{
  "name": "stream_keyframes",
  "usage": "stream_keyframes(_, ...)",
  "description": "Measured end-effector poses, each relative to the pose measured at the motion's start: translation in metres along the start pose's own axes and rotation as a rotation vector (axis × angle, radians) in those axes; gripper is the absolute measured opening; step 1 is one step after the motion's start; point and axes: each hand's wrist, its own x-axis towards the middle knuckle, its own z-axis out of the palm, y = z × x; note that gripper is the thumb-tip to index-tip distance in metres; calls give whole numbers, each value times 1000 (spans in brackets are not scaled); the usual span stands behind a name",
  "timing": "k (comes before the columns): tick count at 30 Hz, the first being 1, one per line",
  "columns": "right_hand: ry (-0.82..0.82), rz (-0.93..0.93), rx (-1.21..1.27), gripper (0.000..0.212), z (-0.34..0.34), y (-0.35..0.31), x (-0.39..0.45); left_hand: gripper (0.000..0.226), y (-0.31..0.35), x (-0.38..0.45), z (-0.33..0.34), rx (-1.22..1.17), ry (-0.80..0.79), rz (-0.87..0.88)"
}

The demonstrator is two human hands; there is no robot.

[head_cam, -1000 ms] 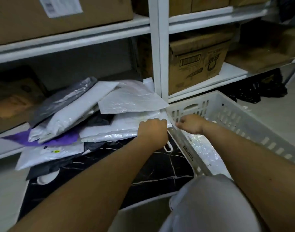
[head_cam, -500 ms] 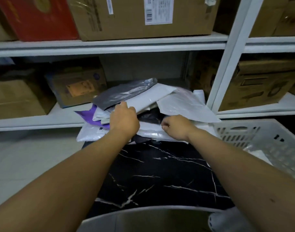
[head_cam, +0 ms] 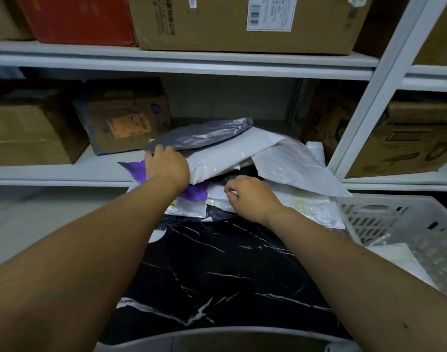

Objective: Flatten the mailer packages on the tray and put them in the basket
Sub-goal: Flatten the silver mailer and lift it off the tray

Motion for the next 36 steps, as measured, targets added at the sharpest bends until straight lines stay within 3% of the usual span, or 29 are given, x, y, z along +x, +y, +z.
stream_keyframes(8,187,-71,-35,34,-37,-46,-13,37,-18,-29,-37,-23,351,88)
stream_keyframes(15,273,-181,-163,21,-84,-102,-36,15,-36,-75,-76,-148,814,462)
stream_keyframes(19,404,-244,-249,27,-110,-123,-54,9,-53,-98,-108,-165,969,508)
stream_keyframes(22,504,-277,-266,26,-126,-137,-67,5,-60,-114,-127,-263,979,404)
stream_keyframes(26,541,-240,-187,30,-143,-149,-77,27,-68,-137,-138,-438,897,247)
stream_keyframes(30,542,-197,-128,32,-154,-150,-87,39,-75,-156,-131,-481,684,199)
stream_keyframes(36,645,-69,39,22,-164,-151,-106,43,-84,-177,-114,-483,593,169)
